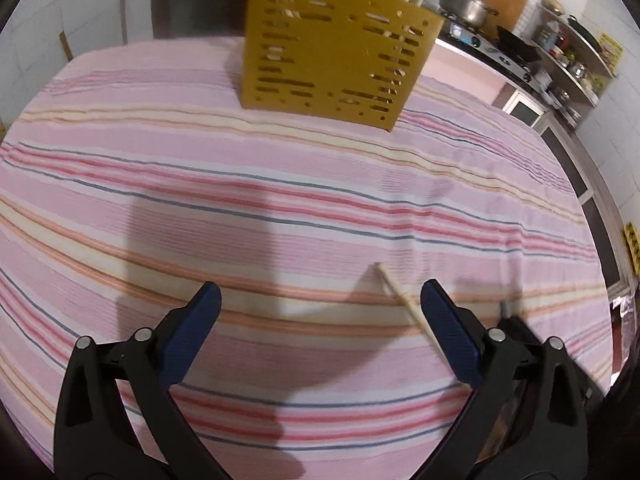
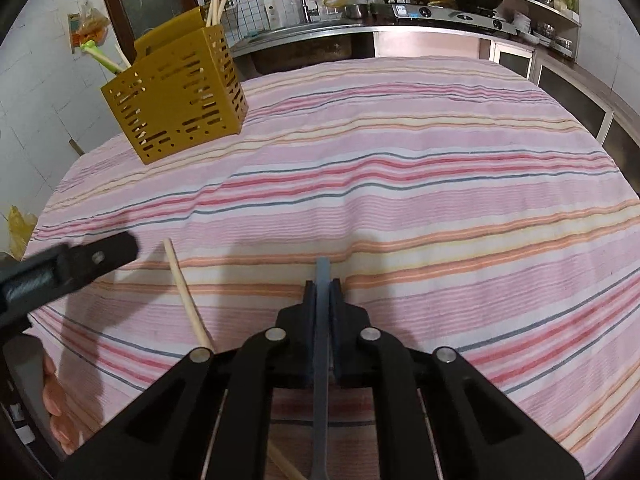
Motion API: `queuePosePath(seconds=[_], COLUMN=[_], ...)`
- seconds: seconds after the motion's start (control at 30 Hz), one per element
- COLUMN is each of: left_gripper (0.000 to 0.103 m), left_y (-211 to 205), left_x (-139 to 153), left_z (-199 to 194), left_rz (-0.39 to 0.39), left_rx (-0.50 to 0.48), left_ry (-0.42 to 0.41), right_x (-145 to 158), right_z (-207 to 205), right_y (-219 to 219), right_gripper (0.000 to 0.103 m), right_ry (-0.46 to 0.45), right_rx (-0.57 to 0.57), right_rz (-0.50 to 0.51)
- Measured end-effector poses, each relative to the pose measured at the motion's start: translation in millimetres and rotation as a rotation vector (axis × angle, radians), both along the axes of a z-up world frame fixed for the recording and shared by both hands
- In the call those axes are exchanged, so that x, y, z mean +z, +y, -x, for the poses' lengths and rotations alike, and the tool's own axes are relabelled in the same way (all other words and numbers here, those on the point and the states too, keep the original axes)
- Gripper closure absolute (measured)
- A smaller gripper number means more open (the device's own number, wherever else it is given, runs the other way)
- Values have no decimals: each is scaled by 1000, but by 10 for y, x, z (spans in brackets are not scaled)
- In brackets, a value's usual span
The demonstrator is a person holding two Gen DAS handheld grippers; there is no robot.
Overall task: Organize utensils
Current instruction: 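Grasp the grey-blue knife with the right tool while the left tool grasps a chopstick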
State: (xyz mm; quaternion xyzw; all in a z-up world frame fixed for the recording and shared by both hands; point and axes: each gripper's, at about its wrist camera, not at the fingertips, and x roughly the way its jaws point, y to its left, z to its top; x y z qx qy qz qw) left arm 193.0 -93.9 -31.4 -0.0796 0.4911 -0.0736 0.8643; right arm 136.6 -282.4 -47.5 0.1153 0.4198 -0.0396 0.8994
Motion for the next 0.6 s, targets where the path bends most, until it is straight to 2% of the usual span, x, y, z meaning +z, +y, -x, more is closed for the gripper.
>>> queuePosePath(seconds=[0.03,0.1,0.13,0.23,0.37,0.53,0.6], left_gripper=[12,25,29,30,31,50,63], left_y=[-42,-161,-210,-325,-419,-536,-600], left_x=[-13,-60,-85,-108,-121,-127,-123], left_z=[-9,-23,-29,-32,-134,-209,-235], left_rz=[6,0,-9,-56,-58,-118,-155], left_rx=[-1,-13,-18,-4,4,8,-3], left_ry=[8,36,47,35,51,64,63], right_x=[-6,-11,-13,-16,-12,-16,-17], right_z=[2,1,0,-5,1,11,17], right_y=[-5,-11,-18,-8,13,-8,-17], right_gripper=[96,96,96,96,96,96,96], right_ry=[-3,-8,-9,-13,-13,-16,-16], right_rx=[0,-2,-3,-5,-4,-8,-9], right_rz=[-3,-13,-18,-13,6,-2,-5])
